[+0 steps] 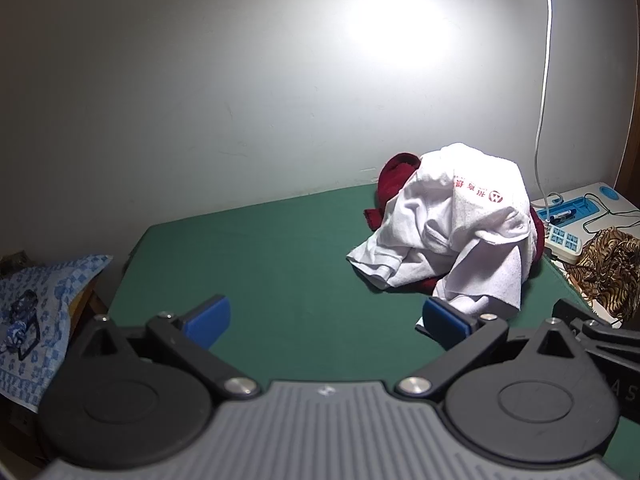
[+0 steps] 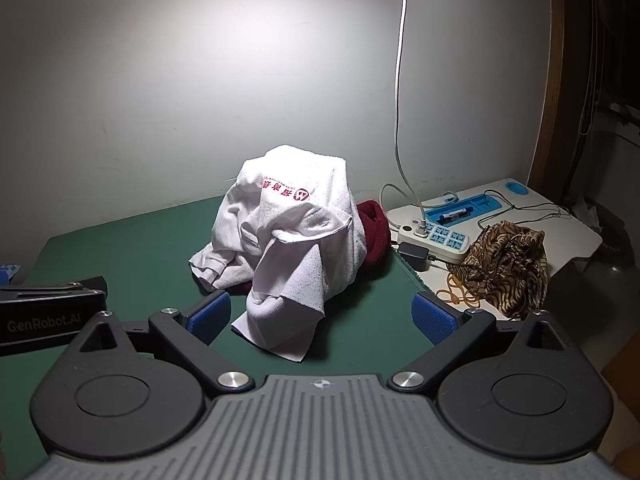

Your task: Fold clothes

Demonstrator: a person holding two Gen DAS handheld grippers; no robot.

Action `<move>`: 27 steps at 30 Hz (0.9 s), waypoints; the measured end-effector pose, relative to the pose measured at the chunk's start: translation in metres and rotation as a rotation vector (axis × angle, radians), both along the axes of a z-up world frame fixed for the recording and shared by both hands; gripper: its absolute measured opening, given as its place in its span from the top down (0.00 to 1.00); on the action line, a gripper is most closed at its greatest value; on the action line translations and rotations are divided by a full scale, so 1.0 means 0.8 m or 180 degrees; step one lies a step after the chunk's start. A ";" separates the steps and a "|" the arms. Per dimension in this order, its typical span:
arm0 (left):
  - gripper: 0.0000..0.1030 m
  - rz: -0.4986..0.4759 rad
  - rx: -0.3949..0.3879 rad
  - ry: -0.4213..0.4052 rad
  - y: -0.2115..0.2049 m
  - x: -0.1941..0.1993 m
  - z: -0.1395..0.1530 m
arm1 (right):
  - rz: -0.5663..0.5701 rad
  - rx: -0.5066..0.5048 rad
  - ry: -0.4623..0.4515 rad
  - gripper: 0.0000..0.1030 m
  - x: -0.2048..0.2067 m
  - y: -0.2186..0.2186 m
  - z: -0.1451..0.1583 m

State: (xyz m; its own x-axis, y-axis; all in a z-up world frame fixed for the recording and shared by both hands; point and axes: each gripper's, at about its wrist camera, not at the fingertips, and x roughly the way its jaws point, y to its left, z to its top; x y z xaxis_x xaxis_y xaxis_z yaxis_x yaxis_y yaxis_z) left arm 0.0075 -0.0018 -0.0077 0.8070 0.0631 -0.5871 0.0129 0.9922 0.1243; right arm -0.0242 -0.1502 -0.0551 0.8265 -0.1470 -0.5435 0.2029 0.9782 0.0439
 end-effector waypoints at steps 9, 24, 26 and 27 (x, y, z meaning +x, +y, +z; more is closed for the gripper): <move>0.01 -0.0016 0.0034 0.0023 -0.003 0.004 -0.004 | -0.0007 0.0001 0.0030 0.04 0.004 -0.002 -0.005; 0.01 -0.0031 -0.0077 0.0178 0.001 0.028 -0.030 | 0.0012 -0.0008 0.0094 0.04 0.032 -0.004 -0.027; 0.01 -0.0024 -0.0130 0.0302 0.003 0.038 -0.046 | 0.0022 -0.0078 0.0080 0.04 0.045 -0.003 -0.039; 0.01 -0.0020 -0.0155 0.0365 0.004 0.042 -0.054 | 0.0016 -0.0129 0.0094 0.04 0.055 -0.003 -0.047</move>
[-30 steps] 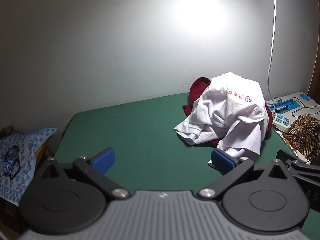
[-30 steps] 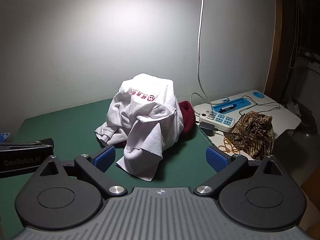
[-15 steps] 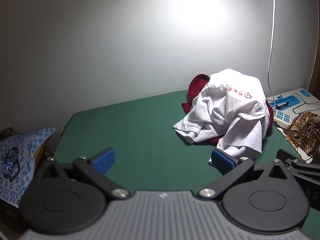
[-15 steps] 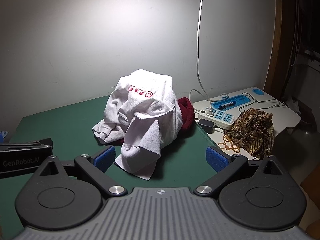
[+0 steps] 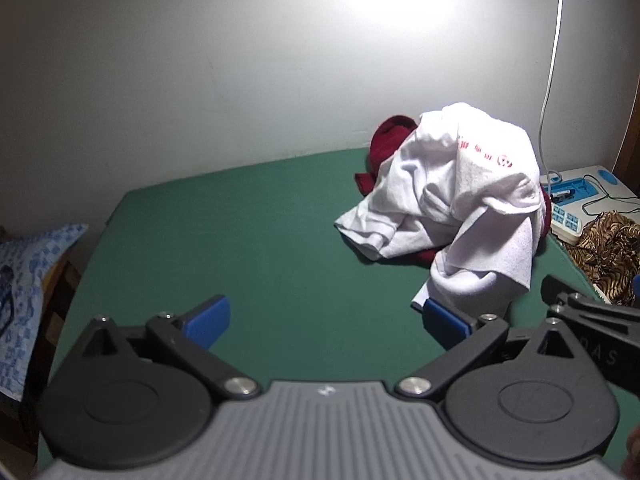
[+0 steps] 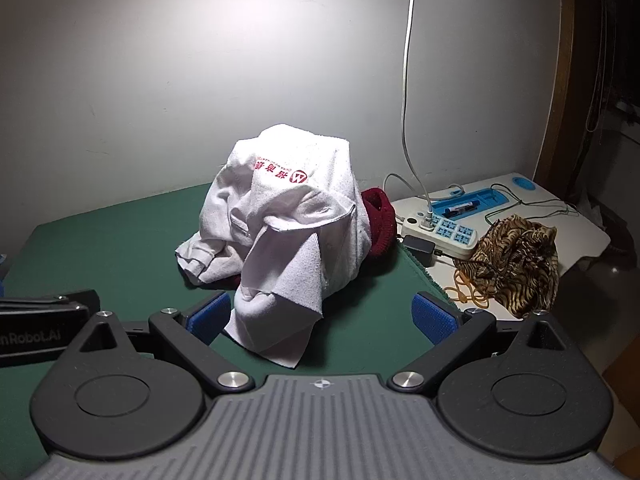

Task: Fold clothes
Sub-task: 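Close the right gripper on the white T-shirt while the left gripper approaches it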

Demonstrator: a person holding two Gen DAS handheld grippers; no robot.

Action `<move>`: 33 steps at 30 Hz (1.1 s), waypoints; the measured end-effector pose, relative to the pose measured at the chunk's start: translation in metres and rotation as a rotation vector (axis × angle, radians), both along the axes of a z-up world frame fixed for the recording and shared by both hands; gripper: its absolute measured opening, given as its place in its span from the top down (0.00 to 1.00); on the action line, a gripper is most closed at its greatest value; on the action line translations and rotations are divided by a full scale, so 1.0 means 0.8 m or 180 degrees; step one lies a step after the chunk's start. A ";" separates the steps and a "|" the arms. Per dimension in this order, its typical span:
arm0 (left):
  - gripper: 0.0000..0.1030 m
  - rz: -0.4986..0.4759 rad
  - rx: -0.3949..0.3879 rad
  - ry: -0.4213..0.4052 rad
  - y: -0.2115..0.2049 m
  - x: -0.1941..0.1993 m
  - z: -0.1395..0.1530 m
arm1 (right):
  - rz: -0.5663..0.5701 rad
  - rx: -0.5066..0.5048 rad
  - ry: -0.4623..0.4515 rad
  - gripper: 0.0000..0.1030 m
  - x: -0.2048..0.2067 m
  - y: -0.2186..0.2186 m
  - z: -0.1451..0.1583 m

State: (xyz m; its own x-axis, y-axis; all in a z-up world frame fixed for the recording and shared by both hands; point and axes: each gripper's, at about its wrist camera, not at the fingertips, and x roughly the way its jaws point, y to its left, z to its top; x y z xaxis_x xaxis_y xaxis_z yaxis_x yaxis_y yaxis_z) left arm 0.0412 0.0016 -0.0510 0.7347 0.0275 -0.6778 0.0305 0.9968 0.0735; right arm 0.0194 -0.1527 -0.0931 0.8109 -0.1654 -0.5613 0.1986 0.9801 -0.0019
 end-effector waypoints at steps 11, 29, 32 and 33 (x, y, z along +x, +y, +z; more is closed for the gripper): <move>0.01 0.0023 -0.0004 0.0322 0.021 0.020 -0.058 | 0.0211 0.0031 -0.0110 0.08 0.103 -0.006 -0.038; 0.01 -0.1000 -0.0469 -0.0075 -0.072 0.132 -0.057 | 0.0220 0.0628 0.0002 0.97 0.047 -0.089 -0.064; 0.01 -0.1203 -0.0639 0.0185 -0.114 0.154 -0.081 | 0.0210 0.0671 0.0082 0.93 0.033 -0.096 -0.068; 0.01 -0.1258 -0.0710 0.0286 -0.126 0.160 -0.089 | 0.0181 0.0652 0.0090 0.83 0.027 -0.098 -0.070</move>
State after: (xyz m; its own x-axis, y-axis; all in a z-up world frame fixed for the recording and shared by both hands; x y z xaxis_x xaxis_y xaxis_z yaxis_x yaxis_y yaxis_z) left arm 0.1694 -0.0995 -0.1220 0.5975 -0.3967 -0.6969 0.4079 0.8986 -0.1618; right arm 0.0410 -0.2314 -0.1489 0.7992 0.0001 -0.6011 0.1455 0.9702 0.1937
